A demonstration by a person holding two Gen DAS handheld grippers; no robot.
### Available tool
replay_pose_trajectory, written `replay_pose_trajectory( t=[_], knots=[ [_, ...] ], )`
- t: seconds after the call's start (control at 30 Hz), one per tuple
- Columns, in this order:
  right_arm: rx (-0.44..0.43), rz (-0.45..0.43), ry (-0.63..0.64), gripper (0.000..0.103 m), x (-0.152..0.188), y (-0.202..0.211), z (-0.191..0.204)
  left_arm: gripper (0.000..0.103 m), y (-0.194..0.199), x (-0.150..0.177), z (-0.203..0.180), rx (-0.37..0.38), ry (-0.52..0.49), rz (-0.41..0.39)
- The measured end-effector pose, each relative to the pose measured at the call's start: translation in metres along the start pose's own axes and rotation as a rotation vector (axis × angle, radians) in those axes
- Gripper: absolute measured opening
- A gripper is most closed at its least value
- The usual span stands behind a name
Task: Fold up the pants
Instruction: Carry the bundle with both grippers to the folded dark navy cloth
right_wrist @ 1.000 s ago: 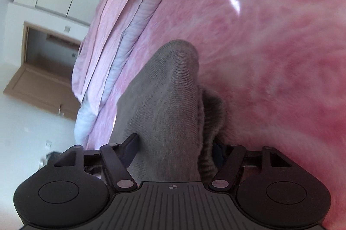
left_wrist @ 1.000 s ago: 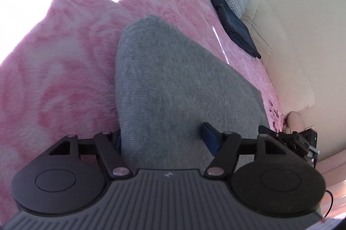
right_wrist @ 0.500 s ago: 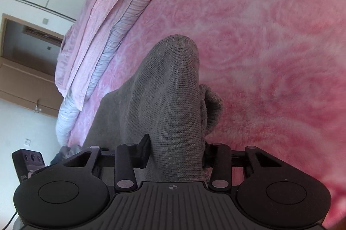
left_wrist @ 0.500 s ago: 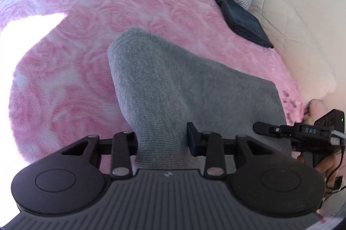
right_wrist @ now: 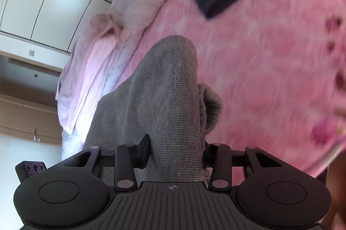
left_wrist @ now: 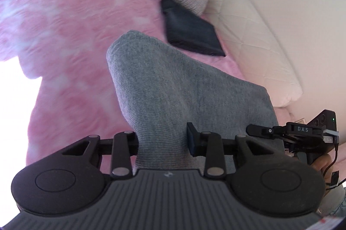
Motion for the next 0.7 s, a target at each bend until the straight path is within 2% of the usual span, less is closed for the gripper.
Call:
replay_pose_trajectory(
  t=[0.23, 0.43, 0.57, 0.7],
  knots=[
    [-0.005, 0.012, 0.101, 0.039, -0.179, -0.001, -0.039, 0.029, -0.122, -0.087, -0.055, -0.011, 0.047, -0.076],
    [-0.021, 0.013, 0.183, 0.039, -0.332, -0.034, -0.073, 0.029, -0.243, -0.176, -0.078, -0.018, 0.079, -0.143],
    [-0.034, -0.002, 0.216, 0.039, -0.41, -0.067, -0.086, 0.029, -0.312, -0.23, -0.072, -0.015, 0.087, -0.169],
    [-0.051, -0.01, 0.24, 0.039, -0.465, -0.111, -0.097, 0.029, -0.366, -0.276, -0.053, -0.021, 0.084, -0.179]
  ],
)
Point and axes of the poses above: each gripper's, at about its wrist camera, not at the fingertips, and y roughly against the way its jaws point, z to its left, x to its underside, the point moved 5 cm from there along -y, roughly the way its jaws point, and after that the axes turned 13 degrees about x, right-handed, at the moved point
